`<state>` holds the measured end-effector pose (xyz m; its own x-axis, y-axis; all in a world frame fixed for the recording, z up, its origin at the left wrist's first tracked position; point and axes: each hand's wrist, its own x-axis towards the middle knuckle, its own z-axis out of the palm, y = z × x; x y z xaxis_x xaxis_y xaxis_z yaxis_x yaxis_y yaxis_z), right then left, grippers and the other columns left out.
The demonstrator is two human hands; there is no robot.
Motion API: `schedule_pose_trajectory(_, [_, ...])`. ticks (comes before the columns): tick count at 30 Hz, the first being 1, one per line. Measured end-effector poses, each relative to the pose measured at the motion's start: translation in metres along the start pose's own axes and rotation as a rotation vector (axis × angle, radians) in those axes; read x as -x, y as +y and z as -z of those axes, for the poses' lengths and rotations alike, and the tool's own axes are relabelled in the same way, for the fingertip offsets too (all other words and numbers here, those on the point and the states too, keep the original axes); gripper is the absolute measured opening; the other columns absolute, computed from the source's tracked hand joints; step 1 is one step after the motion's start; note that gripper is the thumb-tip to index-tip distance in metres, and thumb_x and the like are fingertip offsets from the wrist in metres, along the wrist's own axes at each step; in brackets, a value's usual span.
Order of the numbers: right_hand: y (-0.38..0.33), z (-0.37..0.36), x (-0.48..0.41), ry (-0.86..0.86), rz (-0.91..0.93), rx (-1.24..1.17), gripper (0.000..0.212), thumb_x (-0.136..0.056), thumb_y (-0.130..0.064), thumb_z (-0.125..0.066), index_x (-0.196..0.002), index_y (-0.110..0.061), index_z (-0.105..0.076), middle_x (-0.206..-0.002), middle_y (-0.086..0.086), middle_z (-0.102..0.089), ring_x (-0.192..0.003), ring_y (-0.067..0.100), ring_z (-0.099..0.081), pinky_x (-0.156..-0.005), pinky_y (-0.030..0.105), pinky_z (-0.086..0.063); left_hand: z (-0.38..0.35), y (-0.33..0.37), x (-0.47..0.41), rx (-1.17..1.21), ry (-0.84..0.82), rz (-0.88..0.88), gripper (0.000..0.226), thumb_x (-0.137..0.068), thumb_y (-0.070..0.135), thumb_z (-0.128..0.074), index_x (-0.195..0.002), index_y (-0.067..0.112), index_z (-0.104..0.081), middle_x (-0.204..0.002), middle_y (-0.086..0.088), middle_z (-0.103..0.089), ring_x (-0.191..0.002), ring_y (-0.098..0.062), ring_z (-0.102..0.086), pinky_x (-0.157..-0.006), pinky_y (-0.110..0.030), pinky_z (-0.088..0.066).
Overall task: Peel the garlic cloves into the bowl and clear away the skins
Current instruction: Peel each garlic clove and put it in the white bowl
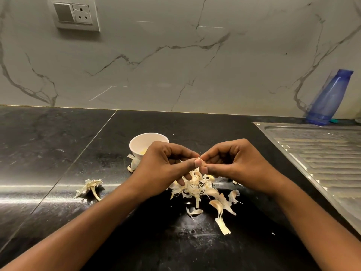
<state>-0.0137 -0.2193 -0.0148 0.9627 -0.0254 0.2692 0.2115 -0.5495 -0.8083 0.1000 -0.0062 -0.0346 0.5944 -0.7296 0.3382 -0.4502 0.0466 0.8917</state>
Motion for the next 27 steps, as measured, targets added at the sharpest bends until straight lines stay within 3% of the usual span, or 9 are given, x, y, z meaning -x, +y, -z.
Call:
schedule_pose_trajectory(7, [0.002,-0.002,-0.002,0.005,-0.025,-0.121,0.026,-0.089,-0.012,-0.083,-0.114,-0.009,-0.079,-0.098,0.007,-0.082,-0.091,0.026,-0.079,-0.081,0.032,-0.064,0.001,0.002,-0.002,0.111,0.057,0.027,0.024,-0.089,0.019,-0.076,-0.11,0.006,-0.079,-0.09,-0.009,-0.081,-0.079,-0.03,-0.079,-0.073,-0.033,-0.065])
schedule_pose_trajectory(12, [0.004,-0.003,-0.001,0.038,-0.008,0.002,0.021,-0.091,-0.024,-0.081,-0.111,-0.018,-0.082,-0.096,0.0,-0.081,-0.089,0.021,-0.078,-0.083,0.042,-0.066,0.0,0.003,-0.002,0.191,0.081,0.086,0.023,-0.089,0.019,-0.075,-0.106,0.002,-0.077,-0.088,-0.015,-0.08,-0.079,-0.032,-0.078,-0.072,-0.031,-0.065])
schedule_pose_trajectory(20, [0.005,-0.008,-0.002,0.064,0.021,0.069,0.026,-0.089,-0.04,-0.078,-0.105,-0.021,-0.083,-0.093,-0.004,-0.081,-0.086,0.019,-0.077,-0.079,0.044,-0.065,-0.002,0.004,-0.001,0.311,0.076,0.164,0.035,-0.078,0.017,-0.08,-0.109,0.002,-0.077,-0.095,-0.018,-0.08,-0.083,-0.03,-0.078,-0.076,-0.028,-0.064])
schedule_pose_trajectory(27, [0.008,-0.011,-0.003,0.057,0.028,0.077,0.019,-0.096,-0.034,-0.074,-0.107,-0.021,-0.083,-0.095,-0.004,-0.081,-0.089,0.022,-0.077,-0.081,0.052,-0.064,-0.001,0.003,-0.004,0.412,0.058,0.222,0.037,-0.079,0.017,-0.077,-0.113,0.002,-0.077,-0.101,-0.022,-0.079,-0.087,-0.027,-0.077,-0.077,-0.025,-0.063])
